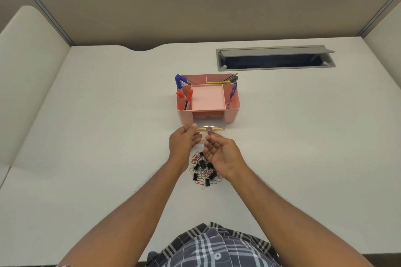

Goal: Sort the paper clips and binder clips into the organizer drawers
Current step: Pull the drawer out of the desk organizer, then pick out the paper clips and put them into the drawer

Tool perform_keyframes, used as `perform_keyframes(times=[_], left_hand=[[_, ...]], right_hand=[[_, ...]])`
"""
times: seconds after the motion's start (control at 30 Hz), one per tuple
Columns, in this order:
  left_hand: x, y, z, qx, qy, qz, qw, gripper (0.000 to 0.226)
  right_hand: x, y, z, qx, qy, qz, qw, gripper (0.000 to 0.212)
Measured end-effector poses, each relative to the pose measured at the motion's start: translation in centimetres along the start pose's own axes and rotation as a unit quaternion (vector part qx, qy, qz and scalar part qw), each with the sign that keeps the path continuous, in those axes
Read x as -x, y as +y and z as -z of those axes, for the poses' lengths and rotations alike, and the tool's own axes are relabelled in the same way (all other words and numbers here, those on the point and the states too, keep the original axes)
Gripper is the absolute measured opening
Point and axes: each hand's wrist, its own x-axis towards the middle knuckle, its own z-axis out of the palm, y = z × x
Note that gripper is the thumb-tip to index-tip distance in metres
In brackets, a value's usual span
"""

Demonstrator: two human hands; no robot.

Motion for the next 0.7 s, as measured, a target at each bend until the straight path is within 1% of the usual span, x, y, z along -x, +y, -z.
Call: perform_keyframes(times=[0.2,0.33,0.4,0.47,0.53,0.57,0.6,0.63,0.67,0.7], left_hand=[[0.0,-0.2,0.3,0.003,-0.006,0.002,1.0,0.02],[0.2,0.1,0.5,-0.009,-0.019,0.007,1.0,0.029],[0.1,0.1,0.8,-0.032,-0.012,0.009,0.999,0.03],[0.2,-0.2,1.5,-0.107,0.007,-0.019,0.994,0.027],[0.5,-0.7,2.5,-0.235,0.01,-0.083,0.968,0.022],[0.8,-0.9,2.9,-0.295,-0.003,-0.119,0.948,0.023],[1.1,-1.1,3.2,-0.343,-0.023,-0.147,0.928,0.023],[1.3,-1.2,3.4,-0.377,-0.047,-0.166,0.91,0.025],[1.4,-1.5,3.5,-0.41,-0.072,-0.179,0.892,0.026],[1.4,-1.8,3.6,-0.442,-0.094,-0.188,0.872,0.029]], right_hand=[[0.0,-0.2,0.3,0.014,0.004,-0.004,1.0,0.037],[0.1,-0.9,0.4,0.06,0.033,0.0,0.998,0.027],[0.1,-1.7,0.6,0.089,0.052,0.009,0.995,0.022],[0.0,-2.7,1.1,0.126,0.069,0.028,0.989,0.018],[-0.1,-3.5,1.8,0.197,0.082,0.057,0.975,0.017],[-0.2,-3.8,2.3,0.252,0.091,0.073,0.961,0.017],[-0.2,-4.0,2.8,0.318,0.101,0.092,0.938,0.018],[-0.2,-4.0,3.3,0.39,0.108,0.113,0.908,0.018],[-0.2,-4.0,3.7,0.466,0.111,0.136,0.867,0.019],[-0.2,-3.9,4.2,0.547,0.11,0.159,0.815,0.021]])
